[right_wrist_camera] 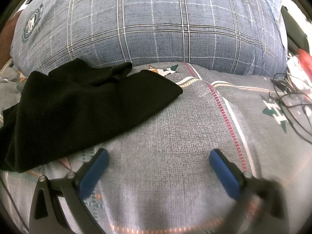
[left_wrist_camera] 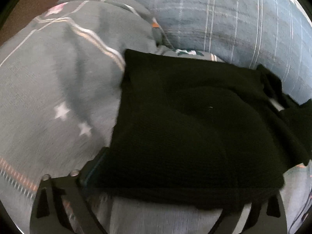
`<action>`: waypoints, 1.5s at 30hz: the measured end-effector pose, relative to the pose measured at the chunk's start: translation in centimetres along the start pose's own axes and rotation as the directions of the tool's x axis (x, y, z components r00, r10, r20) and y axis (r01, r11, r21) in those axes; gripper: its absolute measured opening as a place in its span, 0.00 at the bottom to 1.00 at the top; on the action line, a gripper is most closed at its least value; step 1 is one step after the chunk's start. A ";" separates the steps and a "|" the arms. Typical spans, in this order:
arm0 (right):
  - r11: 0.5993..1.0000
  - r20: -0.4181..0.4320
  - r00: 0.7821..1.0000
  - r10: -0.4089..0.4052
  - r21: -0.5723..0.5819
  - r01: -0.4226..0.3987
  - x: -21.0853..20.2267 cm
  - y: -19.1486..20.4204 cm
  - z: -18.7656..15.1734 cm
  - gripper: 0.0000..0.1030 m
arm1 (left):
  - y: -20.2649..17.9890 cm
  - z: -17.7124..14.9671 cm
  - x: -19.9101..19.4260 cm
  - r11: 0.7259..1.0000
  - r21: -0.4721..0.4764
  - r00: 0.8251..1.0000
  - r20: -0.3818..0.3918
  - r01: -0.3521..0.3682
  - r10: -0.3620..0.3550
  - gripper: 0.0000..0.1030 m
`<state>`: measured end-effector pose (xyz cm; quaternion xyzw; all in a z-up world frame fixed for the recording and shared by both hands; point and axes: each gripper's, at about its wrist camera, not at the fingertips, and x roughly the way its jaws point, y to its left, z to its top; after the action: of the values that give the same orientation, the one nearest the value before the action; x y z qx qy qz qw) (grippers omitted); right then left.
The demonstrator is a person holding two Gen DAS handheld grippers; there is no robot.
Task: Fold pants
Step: 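Move both open grippers over the edge of the black pants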
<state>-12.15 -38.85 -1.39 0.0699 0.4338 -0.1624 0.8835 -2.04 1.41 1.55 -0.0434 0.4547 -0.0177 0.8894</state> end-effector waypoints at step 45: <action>0.993 0.108 0.987 0.119 -0.025 -0.117 -7.7 3.7 0.2 1.00 | -4.4 -3.2 -10.6 0.995 0.065 0.985 0.148 0.080 -0.088 0.91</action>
<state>-15.13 -33.71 4.72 0.0784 0.3812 -0.1094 0.9147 -10.86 -2.45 8.67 -0.0374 0.3831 -0.0653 0.9206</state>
